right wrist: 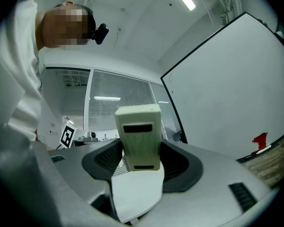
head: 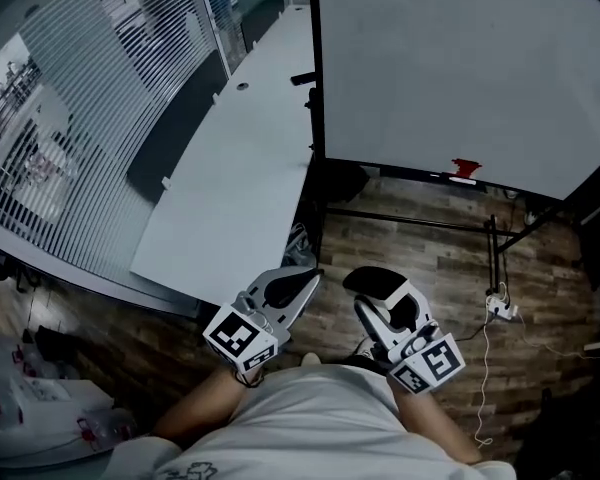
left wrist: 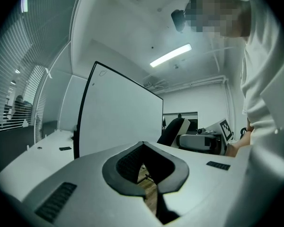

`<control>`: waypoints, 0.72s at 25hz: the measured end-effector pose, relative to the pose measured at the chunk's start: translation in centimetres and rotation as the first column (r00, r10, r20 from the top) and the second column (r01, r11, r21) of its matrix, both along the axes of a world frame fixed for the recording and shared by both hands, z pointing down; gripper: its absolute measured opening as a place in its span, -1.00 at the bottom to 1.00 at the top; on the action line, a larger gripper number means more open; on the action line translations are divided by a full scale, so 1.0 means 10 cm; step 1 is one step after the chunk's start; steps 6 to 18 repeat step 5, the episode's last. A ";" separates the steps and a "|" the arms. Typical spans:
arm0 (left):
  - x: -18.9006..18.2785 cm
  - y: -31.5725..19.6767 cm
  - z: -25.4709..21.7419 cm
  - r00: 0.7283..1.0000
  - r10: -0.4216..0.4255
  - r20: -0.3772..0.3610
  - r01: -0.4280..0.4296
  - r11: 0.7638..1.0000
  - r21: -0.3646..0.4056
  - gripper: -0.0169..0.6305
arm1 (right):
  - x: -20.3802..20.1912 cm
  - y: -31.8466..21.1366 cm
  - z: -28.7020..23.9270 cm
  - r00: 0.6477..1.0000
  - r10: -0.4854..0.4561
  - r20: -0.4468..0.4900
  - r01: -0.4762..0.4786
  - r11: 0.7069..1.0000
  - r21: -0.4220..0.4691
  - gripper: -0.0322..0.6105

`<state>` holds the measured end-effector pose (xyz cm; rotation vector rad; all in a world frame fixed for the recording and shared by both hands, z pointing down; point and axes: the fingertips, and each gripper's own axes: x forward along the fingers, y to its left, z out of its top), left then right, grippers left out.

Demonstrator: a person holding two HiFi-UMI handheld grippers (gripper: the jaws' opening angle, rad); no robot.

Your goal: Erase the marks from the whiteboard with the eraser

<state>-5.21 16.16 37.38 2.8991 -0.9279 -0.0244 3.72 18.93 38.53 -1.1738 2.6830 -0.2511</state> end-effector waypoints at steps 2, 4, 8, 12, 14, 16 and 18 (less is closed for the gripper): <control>-0.05 0.07 0.01 1.000 0.011 -0.002 -0.011 1.000 0.001 -0.93 | -0.06 0.06 0.00 1.000 0.005 0.001 -0.005 1.000 0.000 -0.14; -0.10 0.13 0.02 1.000 0.017 -0.004 -0.017 1.000 0.000 -0.93 | -0.13 0.11 -0.02 1.000 0.008 0.001 -0.008 1.000 0.002 -0.14; -0.13 0.16 0.03 1.000 0.020 -0.005 -0.020 1.000 0.000 -0.93 | -0.17 0.14 -0.03 1.000 0.010 0.001 -0.010 1.000 0.003 -0.14; -0.13 0.16 0.03 1.000 0.020 -0.005 -0.020 1.000 0.000 -0.93 | -0.17 0.14 -0.03 1.000 0.010 0.001 -0.010 1.000 0.003 -0.14; -0.13 0.16 0.03 1.000 0.020 -0.005 -0.020 1.000 0.000 -0.93 | -0.17 0.14 -0.03 1.000 0.010 0.001 -0.010 1.000 0.003 -0.14; -0.13 0.16 0.03 1.000 0.020 -0.005 -0.020 1.000 0.000 -0.93 | -0.17 0.14 -0.03 1.000 0.010 0.001 -0.010 1.000 0.003 -0.14; -0.13 0.16 0.03 1.000 0.020 -0.005 -0.020 1.000 0.000 -0.93 | -0.17 0.14 -0.03 1.000 0.010 0.001 -0.010 1.000 0.003 -0.14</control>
